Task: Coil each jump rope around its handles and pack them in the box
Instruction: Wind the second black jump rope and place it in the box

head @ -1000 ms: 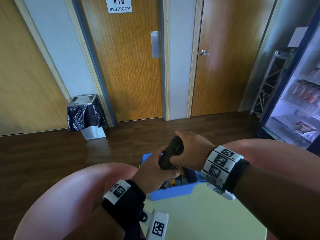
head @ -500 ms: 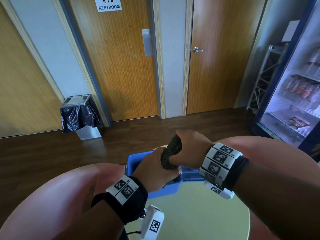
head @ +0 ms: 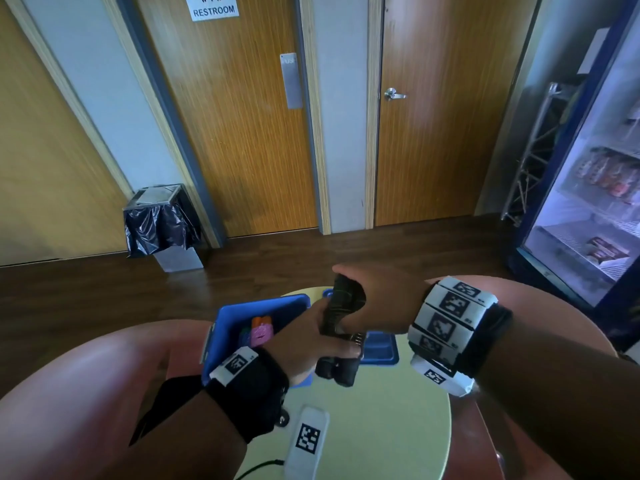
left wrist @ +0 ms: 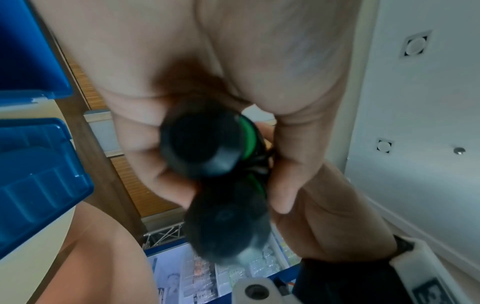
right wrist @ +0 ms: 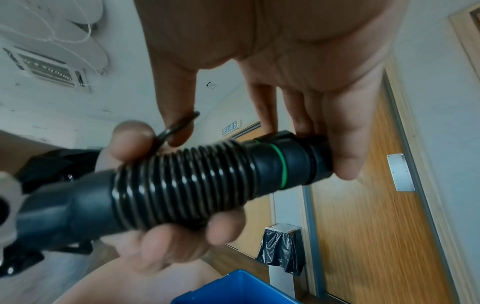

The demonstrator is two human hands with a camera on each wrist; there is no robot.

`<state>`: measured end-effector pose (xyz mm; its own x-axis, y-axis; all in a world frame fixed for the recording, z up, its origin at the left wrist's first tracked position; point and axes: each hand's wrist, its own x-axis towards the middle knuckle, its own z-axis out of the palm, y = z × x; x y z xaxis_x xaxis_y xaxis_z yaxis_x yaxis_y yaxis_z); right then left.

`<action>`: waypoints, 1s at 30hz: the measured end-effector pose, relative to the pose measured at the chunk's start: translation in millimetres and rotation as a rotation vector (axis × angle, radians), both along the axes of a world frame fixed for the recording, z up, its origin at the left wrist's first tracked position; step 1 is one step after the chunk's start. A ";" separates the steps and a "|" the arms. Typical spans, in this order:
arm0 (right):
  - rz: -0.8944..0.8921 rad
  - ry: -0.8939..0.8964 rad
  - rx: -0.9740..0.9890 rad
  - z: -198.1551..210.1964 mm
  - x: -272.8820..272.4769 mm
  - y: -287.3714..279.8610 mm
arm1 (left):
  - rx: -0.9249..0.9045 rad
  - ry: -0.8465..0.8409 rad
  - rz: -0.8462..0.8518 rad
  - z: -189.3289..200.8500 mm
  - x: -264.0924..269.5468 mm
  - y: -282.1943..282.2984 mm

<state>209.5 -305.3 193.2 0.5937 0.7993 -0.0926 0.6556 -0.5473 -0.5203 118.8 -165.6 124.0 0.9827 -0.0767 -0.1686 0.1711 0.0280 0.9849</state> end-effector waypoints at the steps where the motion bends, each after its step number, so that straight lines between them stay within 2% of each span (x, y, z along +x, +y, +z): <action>1: 0.023 0.002 -0.024 -2.8 4.1 -6.5 | -0.016 0.010 0.034 -3.2 2.1 -6.7; 4: -0.007 -0.007 0.050 -12.1 12.3 -30.1 | -0.072 0.008 0.125 -12.1 7.6 -25.2; 8: -0.236 -0.042 0.258 -30.3 4.0 -52.6 | -0.159 -0.063 0.428 -11.0 13.8 -45.8; 13: -0.324 0.228 0.573 -47.7 -10.7 -49.4 | -0.045 -0.309 0.696 6.0 20.9 -69.2; 16: -0.349 0.258 0.652 -41.1 -14.9 -48.8 | 0.049 -0.395 0.758 15.8 19.4 -78.7; 20: -0.360 0.243 0.721 -33.5 -18.2 -55.1 | 0.196 -0.474 0.734 26.1 15.4 -91.2; 22: -0.373 0.247 0.774 -32.6 -18.5 -58.7 | 0.184 -0.507 0.668 27.8 12.4 -95.1; 25: -0.375 0.261 0.804 -28.7 -19.5 -65.4 | 0.001 -0.478 0.522 29.2 9.9 -94.3; 28: -0.396 0.268 0.804 -28.9 -19.9 -69.5 | -0.302 -0.366 0.470 37.3 11.5 -87.8; 30: -0.410 0.268 0.825 -28.8 -22.5 -69.8 | -0.428 -0.304 0.441 44.0 10.7 -82.5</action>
<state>187.0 -375.1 164.4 0.8827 0.4083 0.2326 0.2973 -0.1020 -0.9493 129.4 -248.1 168.0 0.9363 0.3429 0.0755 -0.2277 0.4294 0.8740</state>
